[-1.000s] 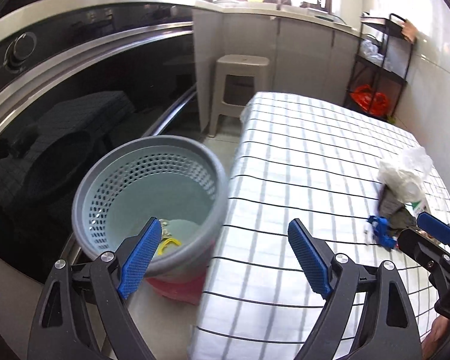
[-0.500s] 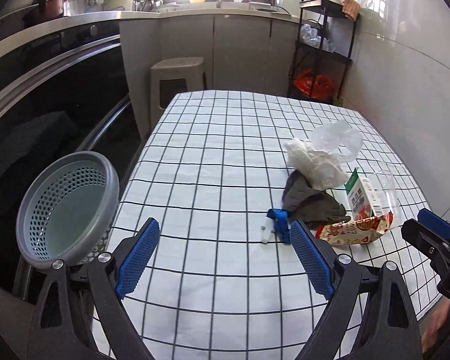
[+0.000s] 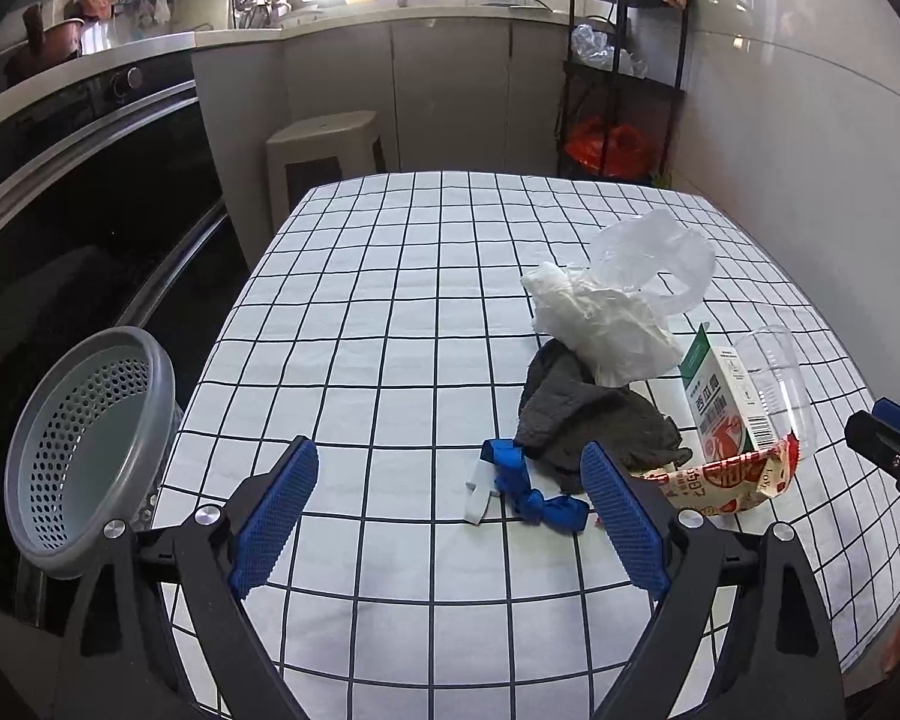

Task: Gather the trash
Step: 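Move both grippers back over the table toward the remaining trash, then grasp the clear plastic cup with the right gripper while the left gripper grasps the blue spray trigger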

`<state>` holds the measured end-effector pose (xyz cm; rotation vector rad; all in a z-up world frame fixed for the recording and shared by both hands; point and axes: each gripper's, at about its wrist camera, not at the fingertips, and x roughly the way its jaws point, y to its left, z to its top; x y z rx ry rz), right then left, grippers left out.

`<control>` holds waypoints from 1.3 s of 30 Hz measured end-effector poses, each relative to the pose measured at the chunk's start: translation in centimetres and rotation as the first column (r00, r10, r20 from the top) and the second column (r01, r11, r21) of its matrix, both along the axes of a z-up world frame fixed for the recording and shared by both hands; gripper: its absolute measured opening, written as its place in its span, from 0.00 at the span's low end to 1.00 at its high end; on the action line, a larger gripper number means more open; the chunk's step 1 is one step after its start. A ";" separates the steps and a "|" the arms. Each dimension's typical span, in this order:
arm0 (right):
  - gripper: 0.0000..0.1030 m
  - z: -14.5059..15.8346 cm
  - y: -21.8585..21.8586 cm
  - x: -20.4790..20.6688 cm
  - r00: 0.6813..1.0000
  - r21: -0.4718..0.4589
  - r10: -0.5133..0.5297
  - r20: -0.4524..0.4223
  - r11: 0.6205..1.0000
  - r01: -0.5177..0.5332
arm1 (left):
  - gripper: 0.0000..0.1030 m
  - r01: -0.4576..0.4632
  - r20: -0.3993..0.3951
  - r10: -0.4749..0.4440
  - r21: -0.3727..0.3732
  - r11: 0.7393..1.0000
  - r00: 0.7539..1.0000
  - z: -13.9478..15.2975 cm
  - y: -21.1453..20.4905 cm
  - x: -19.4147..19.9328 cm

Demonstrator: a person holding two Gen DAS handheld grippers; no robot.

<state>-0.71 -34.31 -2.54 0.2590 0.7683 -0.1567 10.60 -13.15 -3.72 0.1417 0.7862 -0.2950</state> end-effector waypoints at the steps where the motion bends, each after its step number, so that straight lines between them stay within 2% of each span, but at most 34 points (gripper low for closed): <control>1: 0.70 -0.3 -0.3 0.1 1.000 0.006 -0.004 -0.003 1.000 0.004 | 0.85 -0.001 -0.007 0.001 -0.006 1.000 1.000 -0.2 0.1 0.2; 6: 0.70 -2.3 -1.1 0.9 0.999 0.010 -0.031 -0.044 0.999 0.031 | 0.85 0.004 -0.016 -0.004 0.002 1.000 1.000 -1.4 -0.1 0.3; 12: 0.70 -3.2 -2.1 2.6 0.996 0.033 -0.065 -0.067 0.997 0.068 | 0.85 0.016 -0.037 -0.015 0.006 1.000 0.999 -2.4 -0.5 0.6; 19: 0.70 -4.6 -2.6 5.2 0.987 0.003 -0.090 -0.133 0.996 0.091 | 0.85 0.004 -0.053 -0.003 0.015 1.000 0.999 -3.1 -0.7 1.5; 23: 0.70 -5.5 -3.6 6.3 0.980 0.048 -0.103 -0.168 0.993 0.112 | 0.85 -0.002 -0.074 0.003 0.012 1.000 0.997 -3.6 -0.6 1.9; 26: 0.70 -5.9 -4.1 6.8 0.979 0.084 -0.098 -0.176 0.990 0.114 | 0.85 -0.013 -0.089 0.014 0.007 1.000 0.996 -4.0 -0.2 2.3; 32: 0.69 -6.1 -3.3 7.3 0.981 0.064 -0.081 -0.179 0.994 0.094 | 0.85 -0.025 -0.097 0.026 0.005 1.000 0.995 -4.2 0.3 2.6; 35: 0.55 -6.0 -3.2 7.1 0.982 0.059 -0.078 -0.174 0.994 0.090 | 0.89 -0.015 -0.111 0.014 -0.003 1.000 0.994 -4.3 0.2 2.6; 39: 0.52 -5.7 -3.3 6.3 0.983 0.056 -0.092 -0.159 0.993 0.102 | 0.89 0.002 -0.133 -0.003 -0.010 1.000 0.991 -4.5 0.0 2.4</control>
